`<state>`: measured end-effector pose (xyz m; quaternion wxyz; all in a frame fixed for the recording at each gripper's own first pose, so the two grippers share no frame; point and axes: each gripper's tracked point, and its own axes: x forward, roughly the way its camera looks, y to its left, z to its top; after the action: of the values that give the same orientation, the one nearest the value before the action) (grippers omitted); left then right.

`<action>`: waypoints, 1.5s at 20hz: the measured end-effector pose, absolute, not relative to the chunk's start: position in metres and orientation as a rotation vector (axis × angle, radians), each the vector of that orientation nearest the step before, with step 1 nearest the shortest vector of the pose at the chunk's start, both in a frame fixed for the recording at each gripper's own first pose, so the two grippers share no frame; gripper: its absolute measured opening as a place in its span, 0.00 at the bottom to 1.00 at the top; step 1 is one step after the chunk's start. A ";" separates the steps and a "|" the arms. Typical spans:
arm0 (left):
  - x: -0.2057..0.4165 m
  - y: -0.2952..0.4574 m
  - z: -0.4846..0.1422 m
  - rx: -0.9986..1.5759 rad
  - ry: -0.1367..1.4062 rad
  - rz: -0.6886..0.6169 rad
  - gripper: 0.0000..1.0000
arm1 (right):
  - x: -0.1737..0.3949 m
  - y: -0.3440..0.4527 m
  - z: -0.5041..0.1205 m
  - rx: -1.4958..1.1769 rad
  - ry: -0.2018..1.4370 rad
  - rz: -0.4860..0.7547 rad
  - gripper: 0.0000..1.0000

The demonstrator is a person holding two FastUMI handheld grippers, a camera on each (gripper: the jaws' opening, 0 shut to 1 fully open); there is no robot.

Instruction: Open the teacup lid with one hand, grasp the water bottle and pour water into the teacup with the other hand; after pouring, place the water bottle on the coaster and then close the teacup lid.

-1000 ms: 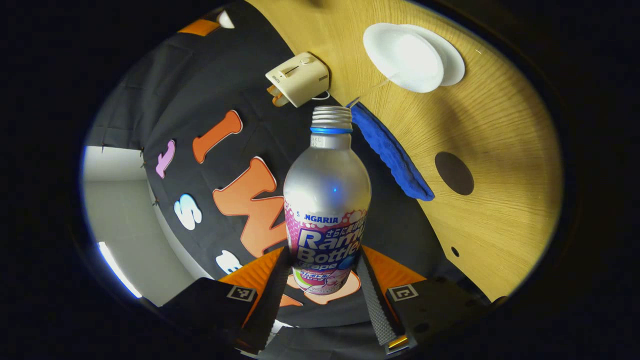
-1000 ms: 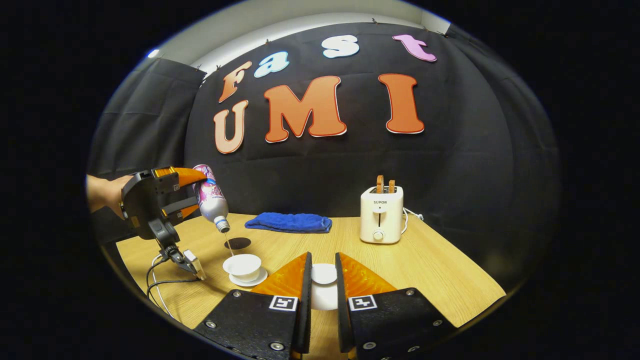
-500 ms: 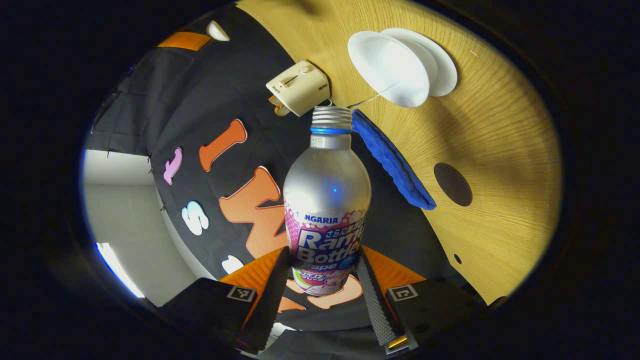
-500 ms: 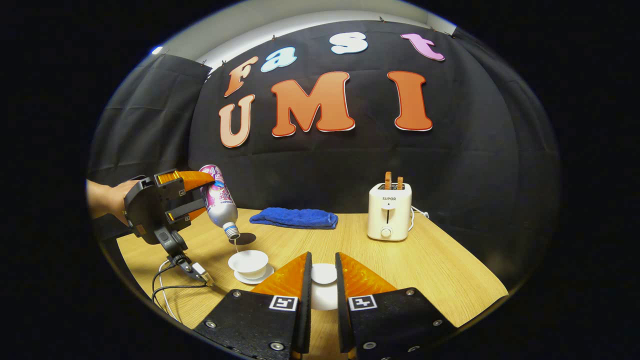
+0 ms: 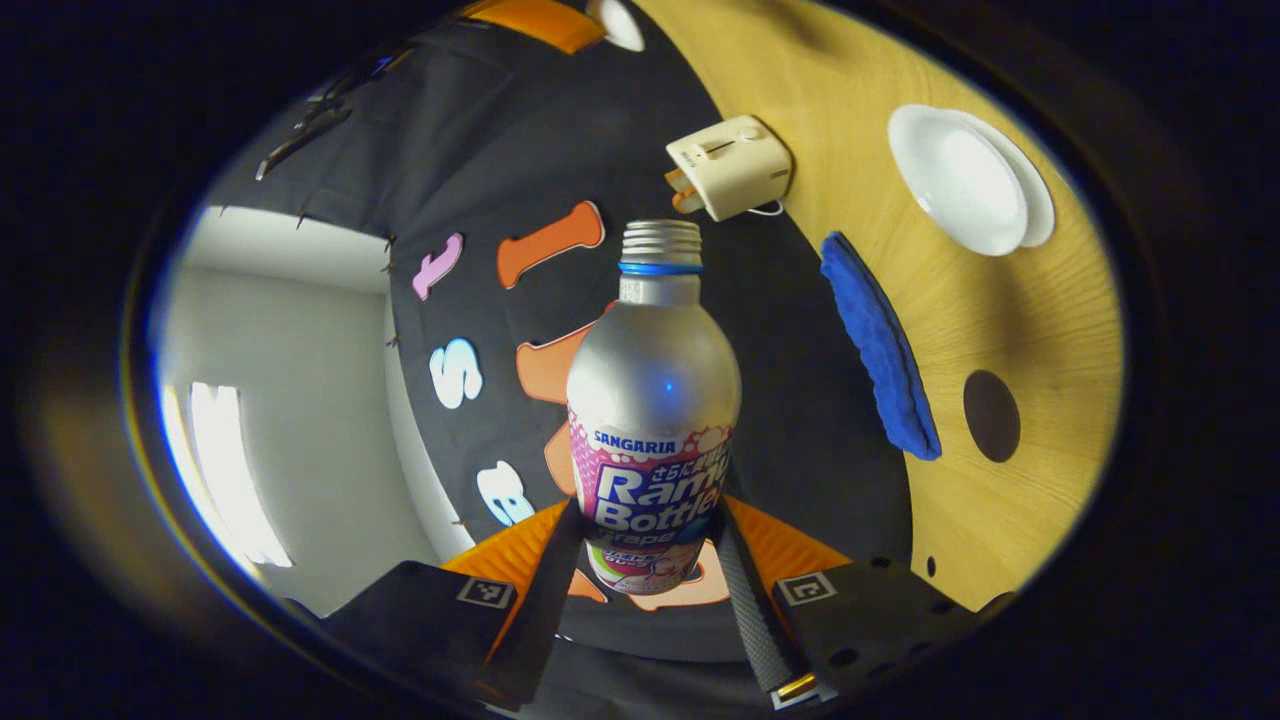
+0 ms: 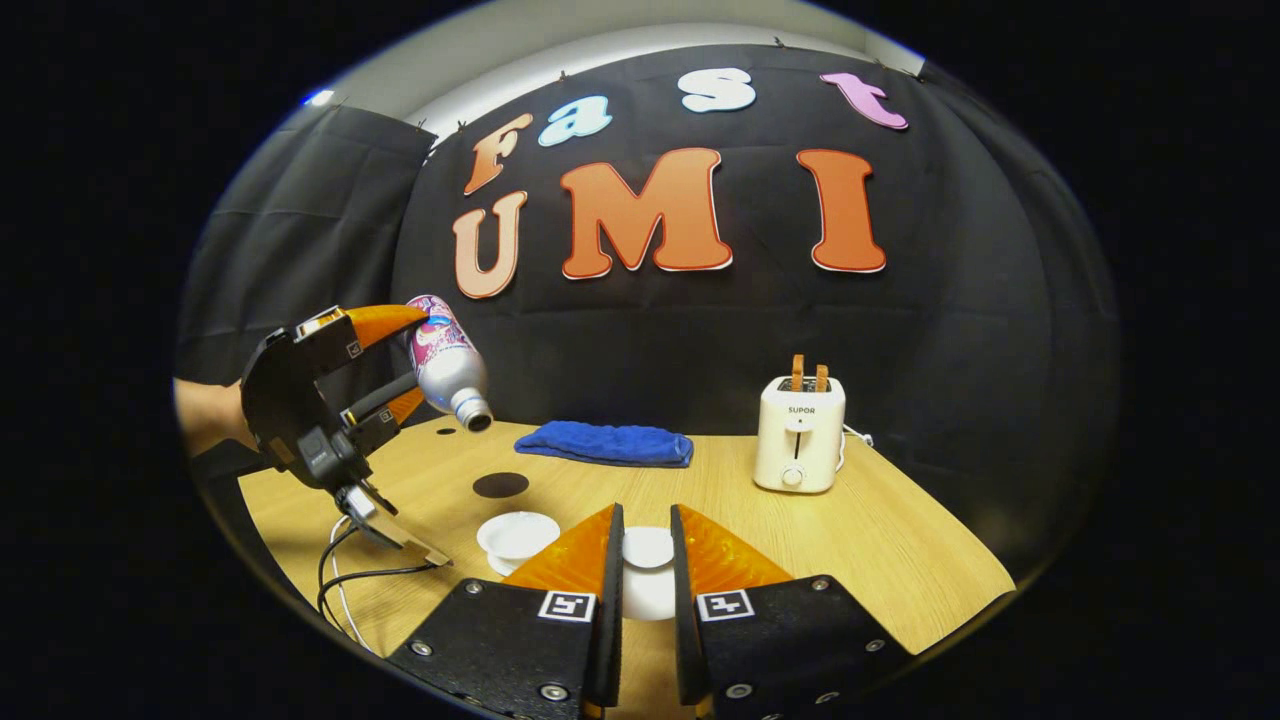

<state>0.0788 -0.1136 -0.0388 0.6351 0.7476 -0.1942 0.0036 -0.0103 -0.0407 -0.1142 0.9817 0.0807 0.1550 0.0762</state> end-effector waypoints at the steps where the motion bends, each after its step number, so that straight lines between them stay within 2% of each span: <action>1: 0.083 -0.103 -0.032 1.624 -0.404 0.028 0.80 | -0.009 -0.038 -0.111 0.162 0.306 0.162 0.23; 7: 0.095 -0.072 -0.016 1.265 -0.302 0.104 0.80 | -0.003 -0.029 -0.097 0.129 0.276 0.180 0.23; 9: 0.097 -0.067 -0.014 1.146 -0.281 0.113 0.75 | -0.001 -0.025 -0.095 0.123 0.273 0.185 0.23; 10: 0.098 -0.066 -0.012 1.090 -0.277 0.122 0.80 | 0.001 -0.024 -0.094 0.120 0.270 0.187 0.23; 15: 0.101 -0.067 -0.013 0.811 -0.215 0.088 0.80 | 0.010 -0.013 -0.092 0.116 0.264 0.202 0.23; 16: 0.103 -0.067 -0.014 0.745 -0.199 0.082 0.84 | 0.012 -0.011 -0.091 0.112 0.263 0.206 0.23; 17: 0.104 -0.066 -0.016 0.677 -0.179 0.076 0.84 | 0.015 -0.009 -0.092 0.109 0.263 0.211 0.23; 18: 0.105 -0.067 -0.018 0.605 -0.158 0.066 0.80 | 0.018 -0.006 -0.092 0.109 0.261 0.215 0.23; 19: 0.107 -0.065 -0.019 0.530 -0.140 0.061 0.80 | 0.021 -0.003 -0.092 0.111 0.260 0.220 0.23; 24: 0.135 -0.061 -0.048 0.218 -0.025 0.000 0.80 | 0.032 0.010 -0.099 0.124 0.270 0.235 0.23; 25: 0.135 -0.056 -0.059 0.174 0.002 -0.004 0.75 | 0.036 0.009 -0.098 0.121 0.269 0.230 0.23; 27: 0.144 -0.054 -0.086 0.099 0.065 -0.017 0.80 | 0.040 0.012 -0.102 0.118 0.276 0.230 0.23; 28: 0.149 -0.053 -0.099 0.067 0.096 -0.025 0.76 | 0.041 0.015 -0.105 0.118 0.281 0.234 0.23; 29: 0.156 -0.054 -0.113 0.038 0.126 -0.027 0.76 | 0.043 0.016 -0.106 0.119 0.284 0.234 0.23; 30: 0.162 -0.055 -0.124 0.004 0.148 -0.039 0.80 | 0.044 0.018 -0.109 0.120 0.291 0.238 0.23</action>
<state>0.1616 -0.0546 -0.1240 0.9971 0.0018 0.0738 -0.0195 0.0441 0.0177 -0.1092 0.9806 0.0597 0.1446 0.1182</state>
